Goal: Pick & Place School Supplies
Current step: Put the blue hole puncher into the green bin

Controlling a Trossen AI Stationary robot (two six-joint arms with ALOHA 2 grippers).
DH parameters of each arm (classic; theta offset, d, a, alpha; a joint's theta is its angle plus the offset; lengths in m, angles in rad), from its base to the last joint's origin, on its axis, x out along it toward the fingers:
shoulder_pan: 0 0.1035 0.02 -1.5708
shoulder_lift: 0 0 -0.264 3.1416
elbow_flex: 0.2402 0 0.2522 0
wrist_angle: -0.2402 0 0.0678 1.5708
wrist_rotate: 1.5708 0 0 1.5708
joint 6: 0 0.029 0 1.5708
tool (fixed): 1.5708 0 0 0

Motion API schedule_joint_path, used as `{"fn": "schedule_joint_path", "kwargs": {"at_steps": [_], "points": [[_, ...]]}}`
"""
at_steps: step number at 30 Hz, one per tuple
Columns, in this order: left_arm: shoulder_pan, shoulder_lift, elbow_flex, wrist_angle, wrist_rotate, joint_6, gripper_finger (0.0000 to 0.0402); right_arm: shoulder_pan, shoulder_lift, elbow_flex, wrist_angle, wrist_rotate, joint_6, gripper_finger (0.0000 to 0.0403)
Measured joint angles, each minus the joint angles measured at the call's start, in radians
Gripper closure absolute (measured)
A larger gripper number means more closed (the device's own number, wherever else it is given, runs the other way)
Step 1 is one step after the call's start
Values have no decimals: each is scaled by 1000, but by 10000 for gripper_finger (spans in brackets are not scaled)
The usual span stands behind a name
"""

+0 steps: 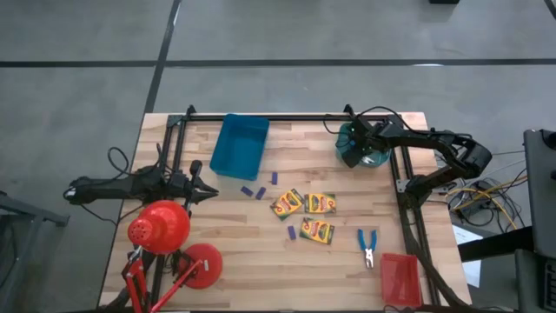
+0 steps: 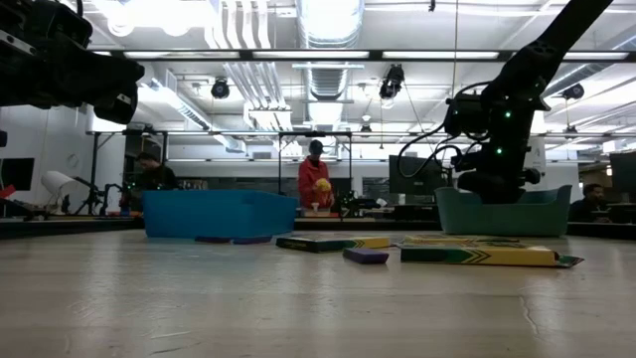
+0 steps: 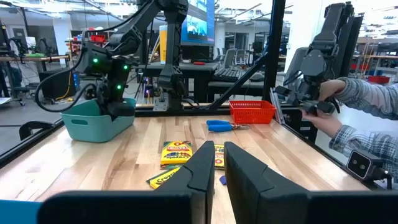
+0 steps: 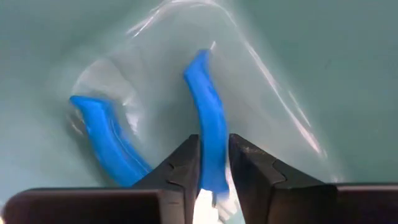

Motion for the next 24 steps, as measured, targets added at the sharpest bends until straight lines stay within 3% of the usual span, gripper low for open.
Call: {"fn": "schedule_joint_path", "kwargs": {"at_steps": [6, 12, 18, 24], "points": [[0, 0, 0, 0, 0, 0, 361, 0, -1, 0, 1, 5, 0, 284], [0, 0, 0, 0, 0, 0, 362, 0, -31, 33, -6, 8, 18, 288], [0, 0, 0, 0, 0, 0, 360, 4, -139, 106, -84, 7, 46, 295], [0, 0, 0, 0, 0, 0, 362, 58, -286, 173, -211, -24, 179, 282]]}}
